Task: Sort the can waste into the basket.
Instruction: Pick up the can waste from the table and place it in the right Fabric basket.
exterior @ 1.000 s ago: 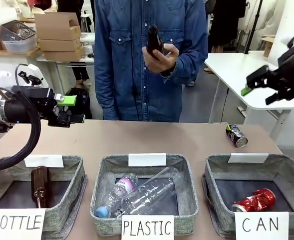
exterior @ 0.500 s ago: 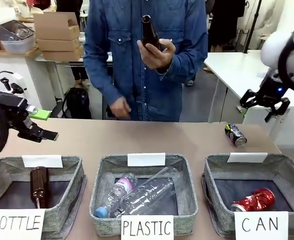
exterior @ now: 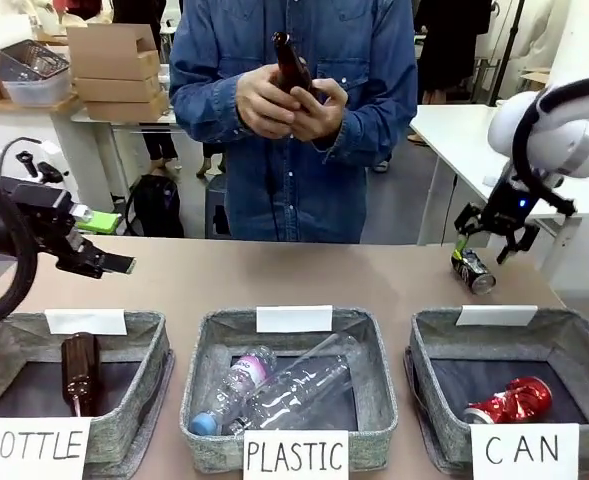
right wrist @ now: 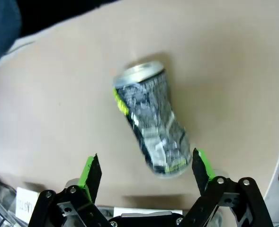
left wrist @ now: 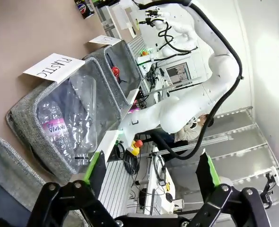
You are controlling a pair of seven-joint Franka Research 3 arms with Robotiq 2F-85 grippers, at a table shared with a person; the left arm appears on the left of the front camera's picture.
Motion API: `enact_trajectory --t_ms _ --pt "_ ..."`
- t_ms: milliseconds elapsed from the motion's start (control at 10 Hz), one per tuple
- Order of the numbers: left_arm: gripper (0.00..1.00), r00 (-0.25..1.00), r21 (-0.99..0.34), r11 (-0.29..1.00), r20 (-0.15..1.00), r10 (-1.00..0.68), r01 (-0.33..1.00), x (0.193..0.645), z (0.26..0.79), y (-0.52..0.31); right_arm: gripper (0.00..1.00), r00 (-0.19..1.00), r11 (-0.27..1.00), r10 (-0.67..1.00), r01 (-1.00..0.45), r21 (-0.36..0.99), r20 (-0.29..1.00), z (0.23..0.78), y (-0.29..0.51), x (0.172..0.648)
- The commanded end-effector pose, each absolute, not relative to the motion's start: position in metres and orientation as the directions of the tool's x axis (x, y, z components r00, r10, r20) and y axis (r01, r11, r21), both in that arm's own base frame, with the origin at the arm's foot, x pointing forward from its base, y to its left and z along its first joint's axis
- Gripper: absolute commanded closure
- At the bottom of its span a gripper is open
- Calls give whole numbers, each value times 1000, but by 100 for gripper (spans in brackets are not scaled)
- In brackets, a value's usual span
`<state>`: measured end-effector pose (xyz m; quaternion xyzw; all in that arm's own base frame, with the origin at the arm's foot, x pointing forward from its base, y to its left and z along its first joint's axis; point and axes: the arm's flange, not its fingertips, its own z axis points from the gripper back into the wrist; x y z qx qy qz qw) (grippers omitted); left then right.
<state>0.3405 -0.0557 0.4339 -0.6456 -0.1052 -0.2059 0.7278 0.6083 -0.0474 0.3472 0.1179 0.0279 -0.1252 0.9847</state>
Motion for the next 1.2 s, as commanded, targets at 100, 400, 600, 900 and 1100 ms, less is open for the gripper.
enact_trajectory --t_ms 100,400,600,900,1100 --pt "0 885 -887 82 439 -152 454 340 432 -57 0 964 933 -255 265 242 -72 322 -45 633" --pt "0 885 -887 82 439 -152 454 340 432 -57 0 959 936 -277 284 206 -62 315 -41 635" --pt "0 885 -887 82 439 -152 454 340 432 -57 60 956 933 -281 293 207 -86 311 -38 633" --pt "0 901 -896 138 399 -168 422 335 442 -45 100 951 926 -293 309 218 -104 306 -37 632" --pt "0 894 -865 225 442 -79 448 296 493 21 96 952 925 -288 305 228 -104 312 -41 631"
